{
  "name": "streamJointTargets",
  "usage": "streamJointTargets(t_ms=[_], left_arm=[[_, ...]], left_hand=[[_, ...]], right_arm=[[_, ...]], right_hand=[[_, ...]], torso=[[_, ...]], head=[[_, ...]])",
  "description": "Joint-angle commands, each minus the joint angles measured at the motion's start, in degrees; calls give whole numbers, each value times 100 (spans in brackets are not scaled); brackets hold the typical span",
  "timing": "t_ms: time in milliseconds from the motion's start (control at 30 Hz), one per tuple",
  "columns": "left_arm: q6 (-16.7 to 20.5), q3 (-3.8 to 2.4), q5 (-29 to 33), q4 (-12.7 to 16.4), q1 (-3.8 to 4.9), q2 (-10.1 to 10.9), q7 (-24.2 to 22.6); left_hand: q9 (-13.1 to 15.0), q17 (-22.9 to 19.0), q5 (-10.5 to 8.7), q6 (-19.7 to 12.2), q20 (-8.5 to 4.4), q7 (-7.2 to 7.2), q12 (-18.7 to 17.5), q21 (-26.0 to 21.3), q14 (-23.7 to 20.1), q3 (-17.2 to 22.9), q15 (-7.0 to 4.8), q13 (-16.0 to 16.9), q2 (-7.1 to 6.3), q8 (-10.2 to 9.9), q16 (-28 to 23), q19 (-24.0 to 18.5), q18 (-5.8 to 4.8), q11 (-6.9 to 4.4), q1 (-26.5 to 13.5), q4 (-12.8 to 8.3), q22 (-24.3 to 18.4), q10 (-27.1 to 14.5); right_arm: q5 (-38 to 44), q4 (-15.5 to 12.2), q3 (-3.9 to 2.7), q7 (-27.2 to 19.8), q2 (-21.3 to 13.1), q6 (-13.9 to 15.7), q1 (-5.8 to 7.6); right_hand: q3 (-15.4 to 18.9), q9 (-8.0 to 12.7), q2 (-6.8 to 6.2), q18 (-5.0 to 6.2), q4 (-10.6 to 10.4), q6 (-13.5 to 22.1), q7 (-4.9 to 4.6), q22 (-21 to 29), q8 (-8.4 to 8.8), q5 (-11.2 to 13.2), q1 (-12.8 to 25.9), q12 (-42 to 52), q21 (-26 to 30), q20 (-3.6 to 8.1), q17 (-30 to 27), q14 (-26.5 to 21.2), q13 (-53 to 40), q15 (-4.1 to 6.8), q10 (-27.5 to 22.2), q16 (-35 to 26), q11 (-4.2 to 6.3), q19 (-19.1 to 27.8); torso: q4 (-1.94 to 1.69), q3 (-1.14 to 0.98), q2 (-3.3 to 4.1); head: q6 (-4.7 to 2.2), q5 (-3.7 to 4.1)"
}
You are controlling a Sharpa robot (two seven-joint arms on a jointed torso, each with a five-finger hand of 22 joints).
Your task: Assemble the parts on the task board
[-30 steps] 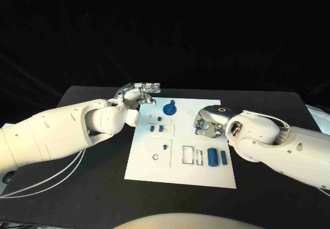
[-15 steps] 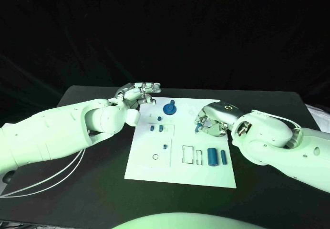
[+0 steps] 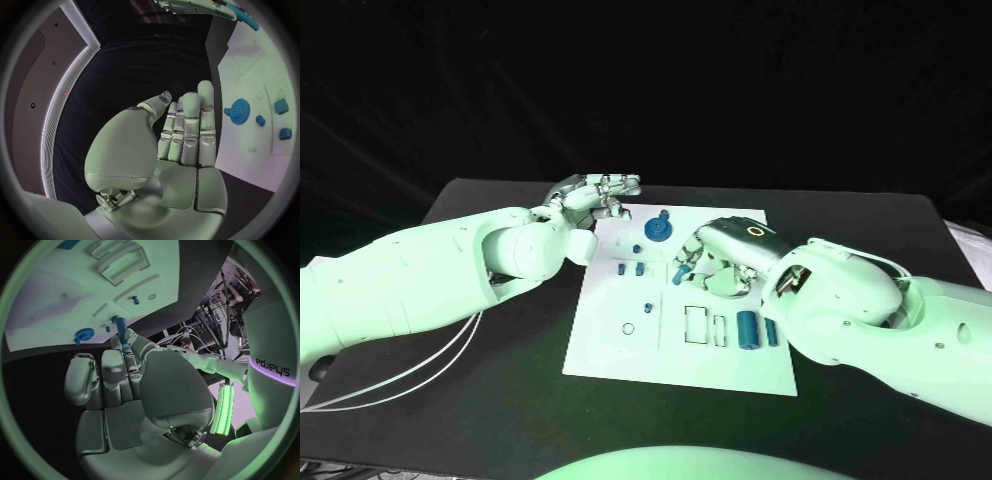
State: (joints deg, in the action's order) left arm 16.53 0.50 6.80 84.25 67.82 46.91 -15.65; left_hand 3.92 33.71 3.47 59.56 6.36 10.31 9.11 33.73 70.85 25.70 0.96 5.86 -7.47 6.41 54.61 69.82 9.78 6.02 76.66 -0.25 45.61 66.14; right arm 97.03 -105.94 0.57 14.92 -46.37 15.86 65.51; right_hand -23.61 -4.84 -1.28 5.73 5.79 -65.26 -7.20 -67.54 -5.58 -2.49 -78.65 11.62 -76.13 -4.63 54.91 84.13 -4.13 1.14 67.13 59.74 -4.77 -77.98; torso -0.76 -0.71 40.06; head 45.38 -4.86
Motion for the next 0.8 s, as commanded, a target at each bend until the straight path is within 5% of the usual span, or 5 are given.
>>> streamJointTargets(t_ms=[33,467,800], left_arm=[[-111,-4,-25,8,-2,-21,-20],[-130,-4,-25,16,-3,-81,-10],[-139,-4,-25,16,-2,-96,-5]], left_hand=[[-3,-5,-1,-29,21,-3,23,-35,-54,-20,1,3,60,20,-24,-1,64,-11,-4,0,-5,-37],[-3,-5,-1,-29,21,-3,23,-35,-54,-20,1,3,60,20,-24,-1,64,-11,-4,0,-5,-37],[-3,-5,-1,-29,21,-3,23,-35,-54,-20,1,3,60,20,-24,-1,64,-11,-4,0,-5,-37]], right_arm=[[-46,-6,16,-205,213,65,-103],[-74,525,78,-469,989,-184,-580],[0,843,90,-501,1234,-257,-746]], right_hand=[[-40,-9,10,-79,-6,-42,-1,-5,-33,-32,26,-24,-23,14,9,121,9,38,191,33,158,-39],[-64,-6,22,-74,0,-37,-10,16,-23,-33,22,-47,-13,14,1,120,13,36,188,31,152,-28],[-75,-4,26,-74,1,-31,-16,20,-17,-33,27,-64,-12,13,-8,117,16,32,181,26,146,-25]], torso=[[-2,4,2],[-4,5,15],[-5,-1,5]], head=[[19,-27],[41,-112],[83,-152]])
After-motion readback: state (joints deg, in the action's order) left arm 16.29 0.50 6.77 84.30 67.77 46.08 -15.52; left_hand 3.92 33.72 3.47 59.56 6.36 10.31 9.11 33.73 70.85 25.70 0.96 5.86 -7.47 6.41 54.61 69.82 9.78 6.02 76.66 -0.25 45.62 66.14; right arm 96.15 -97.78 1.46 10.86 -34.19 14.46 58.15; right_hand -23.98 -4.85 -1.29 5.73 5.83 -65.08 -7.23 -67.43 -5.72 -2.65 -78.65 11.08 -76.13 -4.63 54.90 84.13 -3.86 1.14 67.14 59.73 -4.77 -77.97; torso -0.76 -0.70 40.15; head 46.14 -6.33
